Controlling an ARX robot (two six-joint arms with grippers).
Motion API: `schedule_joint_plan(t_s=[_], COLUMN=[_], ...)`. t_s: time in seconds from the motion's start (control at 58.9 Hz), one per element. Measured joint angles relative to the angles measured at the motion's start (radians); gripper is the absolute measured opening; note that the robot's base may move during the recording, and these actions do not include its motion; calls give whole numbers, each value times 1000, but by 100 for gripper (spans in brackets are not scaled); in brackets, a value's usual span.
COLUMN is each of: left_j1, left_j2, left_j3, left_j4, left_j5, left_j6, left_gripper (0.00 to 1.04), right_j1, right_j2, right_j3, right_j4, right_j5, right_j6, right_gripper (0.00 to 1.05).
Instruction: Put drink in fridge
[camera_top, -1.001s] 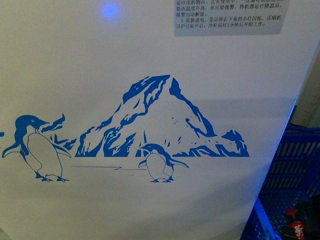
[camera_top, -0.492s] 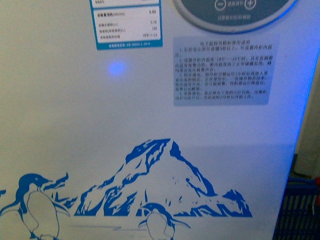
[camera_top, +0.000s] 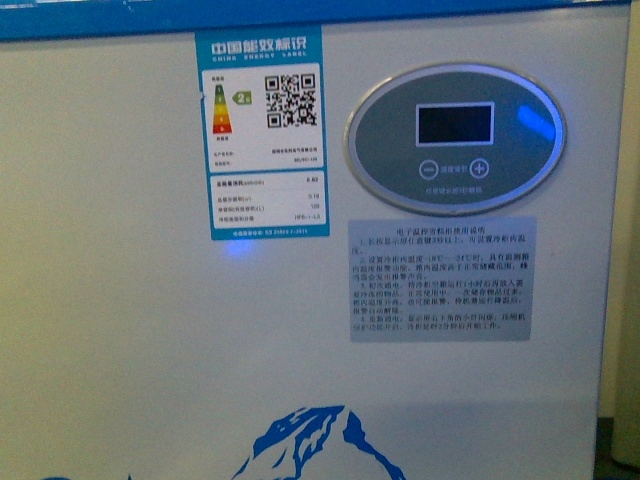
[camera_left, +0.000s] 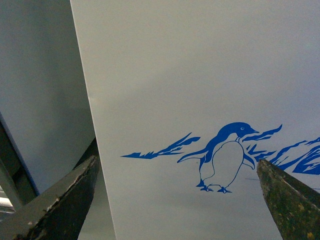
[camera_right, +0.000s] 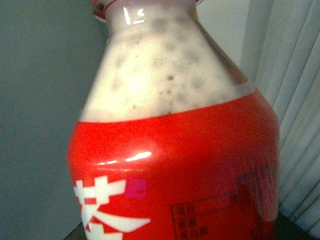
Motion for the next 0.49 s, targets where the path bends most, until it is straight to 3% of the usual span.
schedule_joint_plan(t_s=[0.305,0.492], left_j1=[0,0], left_j2=[0,0], left_j3=[0,0], left_j4=[0,0], left_j5=[0,0], left_j6=[0,0], left_gripper=[97,97], right_j1=[175,355], right_j2=[-490,-733], right_j3=[-175,-262], right_j4=[-173,-261], right_j5=[226,431], right_j6=[15,82], right_gripper=[40,40])
